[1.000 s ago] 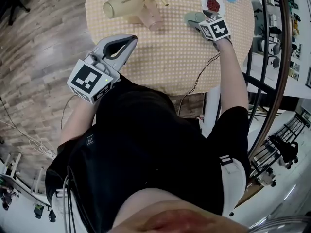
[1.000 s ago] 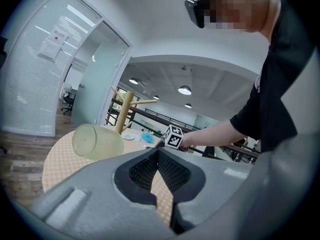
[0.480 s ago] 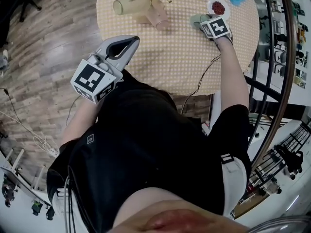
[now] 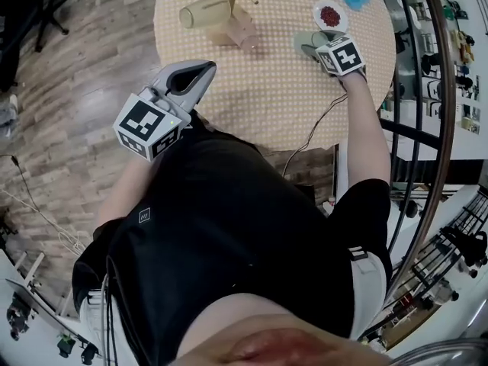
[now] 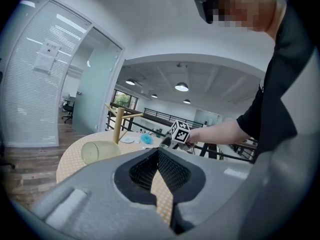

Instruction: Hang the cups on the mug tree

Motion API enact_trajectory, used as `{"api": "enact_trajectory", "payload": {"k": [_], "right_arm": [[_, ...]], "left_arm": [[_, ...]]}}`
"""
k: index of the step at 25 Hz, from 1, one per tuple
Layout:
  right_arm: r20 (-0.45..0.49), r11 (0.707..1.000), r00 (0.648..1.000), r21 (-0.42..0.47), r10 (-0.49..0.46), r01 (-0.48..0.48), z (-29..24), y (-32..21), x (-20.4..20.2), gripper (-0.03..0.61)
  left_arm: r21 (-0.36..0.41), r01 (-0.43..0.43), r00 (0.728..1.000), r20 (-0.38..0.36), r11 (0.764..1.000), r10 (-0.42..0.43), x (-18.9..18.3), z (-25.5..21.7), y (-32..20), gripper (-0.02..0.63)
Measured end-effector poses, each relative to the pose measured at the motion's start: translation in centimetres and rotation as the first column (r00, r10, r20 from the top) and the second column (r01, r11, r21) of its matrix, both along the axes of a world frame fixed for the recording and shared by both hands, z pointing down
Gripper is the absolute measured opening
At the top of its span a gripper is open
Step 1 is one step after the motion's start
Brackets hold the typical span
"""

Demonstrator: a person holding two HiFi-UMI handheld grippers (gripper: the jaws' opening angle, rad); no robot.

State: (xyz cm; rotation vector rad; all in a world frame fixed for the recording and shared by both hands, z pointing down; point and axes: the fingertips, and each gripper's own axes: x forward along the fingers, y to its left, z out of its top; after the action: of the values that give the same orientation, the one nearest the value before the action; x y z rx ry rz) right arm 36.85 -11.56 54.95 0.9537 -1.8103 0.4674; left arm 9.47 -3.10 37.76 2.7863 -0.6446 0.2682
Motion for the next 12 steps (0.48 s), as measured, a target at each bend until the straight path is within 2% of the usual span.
{"api": "enact_trajectory", "payload": {"k": [7,12], "right_arm": [[0.022,0.997,0.999,0.067,0.040,-0.042,-5.4,2.4,-3.8,0.313],[0.025,0.986,0.997,0.150,0.071,-0.074,-9.4,2.9,-8.2,0.313]], "left_arm": [[0.033,-0.116,0.993,-0.019,0.993,0.116,-2.2,-1.6,-1.9,0.006],[0.039,-0.185,0.982,-0.033,0.982,0.186,-5.6,-1.5,-3.4,0.006]]}}
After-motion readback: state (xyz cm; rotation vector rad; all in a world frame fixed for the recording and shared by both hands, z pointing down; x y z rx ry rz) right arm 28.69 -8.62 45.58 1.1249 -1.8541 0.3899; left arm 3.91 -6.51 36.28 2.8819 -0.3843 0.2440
